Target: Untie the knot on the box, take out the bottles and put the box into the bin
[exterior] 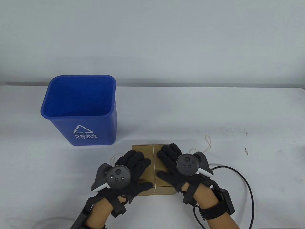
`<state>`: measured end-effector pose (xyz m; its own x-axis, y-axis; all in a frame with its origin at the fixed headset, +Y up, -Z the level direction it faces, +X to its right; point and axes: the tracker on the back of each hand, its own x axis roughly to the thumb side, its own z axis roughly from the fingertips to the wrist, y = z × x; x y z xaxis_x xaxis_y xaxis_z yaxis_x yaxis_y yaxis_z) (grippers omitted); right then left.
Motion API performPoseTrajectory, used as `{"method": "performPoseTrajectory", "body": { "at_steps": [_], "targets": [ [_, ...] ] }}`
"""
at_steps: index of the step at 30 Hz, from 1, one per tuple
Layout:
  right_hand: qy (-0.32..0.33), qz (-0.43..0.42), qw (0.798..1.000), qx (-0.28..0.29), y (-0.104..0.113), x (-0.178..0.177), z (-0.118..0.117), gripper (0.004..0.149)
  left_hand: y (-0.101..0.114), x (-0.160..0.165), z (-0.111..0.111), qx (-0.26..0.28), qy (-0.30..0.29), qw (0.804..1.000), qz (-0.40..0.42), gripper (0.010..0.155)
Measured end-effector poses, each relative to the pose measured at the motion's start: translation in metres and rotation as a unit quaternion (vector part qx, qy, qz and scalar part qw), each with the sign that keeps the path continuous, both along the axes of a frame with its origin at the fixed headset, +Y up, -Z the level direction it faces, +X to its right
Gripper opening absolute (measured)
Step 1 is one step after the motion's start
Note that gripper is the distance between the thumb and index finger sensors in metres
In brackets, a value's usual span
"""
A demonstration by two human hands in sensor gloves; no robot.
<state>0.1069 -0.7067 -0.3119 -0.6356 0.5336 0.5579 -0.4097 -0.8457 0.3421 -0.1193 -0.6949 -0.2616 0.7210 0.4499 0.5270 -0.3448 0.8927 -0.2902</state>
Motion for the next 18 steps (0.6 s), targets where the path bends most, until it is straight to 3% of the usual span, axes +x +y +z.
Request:
{"method": "performPoseTrajectory", "body": {
  "at_steps": [2, 6, 11, 14, 18],
  "targets": [
    [-0.002, -0.007, 1.000, 0.000, 0.000, 0.000, 0.000, 0.077, -0.010, 0.006, -0.001, -0.030, -0.008, 0.999, -0.036, 0.103],
    [-0.004, 0.005, 1.000, 0.013, 0.008, 0.000, 0.006, 0.073, -0.012, 0.013, 0.003, 0.006, 0.013, 0.993, -0.118, 0.105],
    [-0.023, 0.033, 0.999, 0.004, 0.027, 0.000, 0.028, 0.076, -0.016, 0.010, 0.003, -0.003, 0.053, 0.991, -0.124, 0.103],
    [-0.036, 0.105, 0.994, 0.007, 0.017, -0.005, 0.049, 0.082, -0.020, 0.012, 0.001, -0.003, 0.059, 0.991, -0.121, 0.108],
    [-0.034, 0.129, 0.991, 0.022, 0.005, -0.018, 0.058, 0.089, -0.022, 0.011, 0.002, -0.004, 0.066, 0.992, -0.106, 0.110]
  ]
}}
